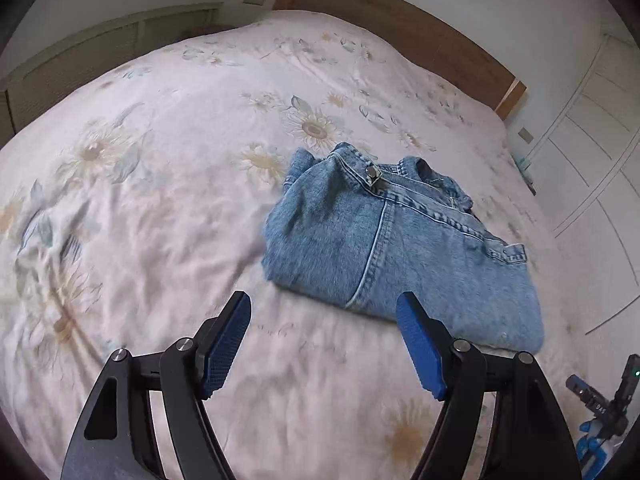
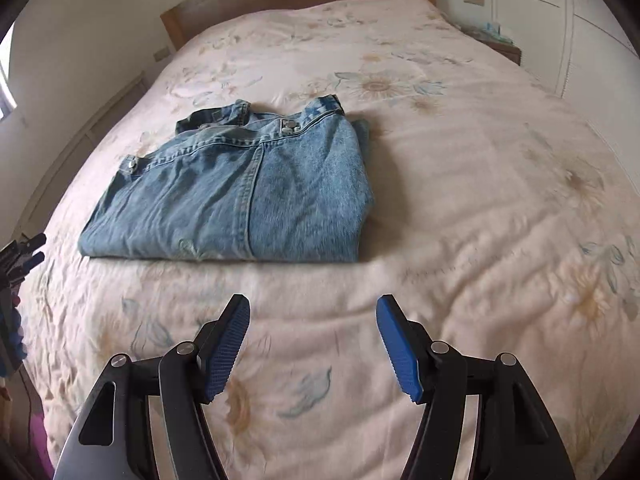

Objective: Fold large clothes
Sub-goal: 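Withdraw both tools from the half-folded jacket, then grasp one end of the folded jacket with the left tool, then lift the jacket end with the left tool and fold it over the rest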

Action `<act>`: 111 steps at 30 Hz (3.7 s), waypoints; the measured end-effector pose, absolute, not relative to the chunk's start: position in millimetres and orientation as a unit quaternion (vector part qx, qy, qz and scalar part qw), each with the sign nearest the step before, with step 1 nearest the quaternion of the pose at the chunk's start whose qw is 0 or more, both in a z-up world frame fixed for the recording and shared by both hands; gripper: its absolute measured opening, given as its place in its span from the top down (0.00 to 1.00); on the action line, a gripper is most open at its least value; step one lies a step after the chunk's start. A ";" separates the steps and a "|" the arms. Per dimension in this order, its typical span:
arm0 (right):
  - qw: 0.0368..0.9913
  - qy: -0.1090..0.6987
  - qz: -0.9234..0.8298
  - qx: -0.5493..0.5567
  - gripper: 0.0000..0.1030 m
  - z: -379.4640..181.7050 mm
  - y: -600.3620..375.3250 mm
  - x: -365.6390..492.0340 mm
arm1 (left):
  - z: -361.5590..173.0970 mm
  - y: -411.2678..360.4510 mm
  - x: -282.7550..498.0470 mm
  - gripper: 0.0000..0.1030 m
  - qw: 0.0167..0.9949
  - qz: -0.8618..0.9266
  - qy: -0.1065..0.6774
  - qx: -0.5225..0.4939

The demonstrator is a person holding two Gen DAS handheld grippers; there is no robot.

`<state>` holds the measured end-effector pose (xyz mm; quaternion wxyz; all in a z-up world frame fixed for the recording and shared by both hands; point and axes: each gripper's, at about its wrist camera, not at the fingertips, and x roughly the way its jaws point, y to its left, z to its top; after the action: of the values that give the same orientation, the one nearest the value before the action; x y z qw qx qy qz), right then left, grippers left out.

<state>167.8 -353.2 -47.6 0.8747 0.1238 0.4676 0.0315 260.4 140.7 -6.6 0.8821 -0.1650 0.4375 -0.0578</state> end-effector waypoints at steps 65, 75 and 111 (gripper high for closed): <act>0.853 0.471 -0.104 0.198 0.27 -78.3 -429.9 92.6 | -147.8 188.4 322.8 0.41 0.740 -0.077 0.339 -0.576; 0.851 0.471 -0.106 0.206 0.27 -87.4 -443.7 96.0 | -142.4 193.1 365.0 0.67 0.733 -0.069 0.337 -0.587; 0.792 0.481 0.276 0.253 0.27 -65.6 -163.9 360.2 | 3.0 58.0 408.3 0.88 0.794 -0.238 0.396 -0.395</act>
<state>360.2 -163.9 -65.6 0.7924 0.2532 0.4812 0.2765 408.3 58.0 3.0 0.7941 -0.3949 0.3962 -0.2376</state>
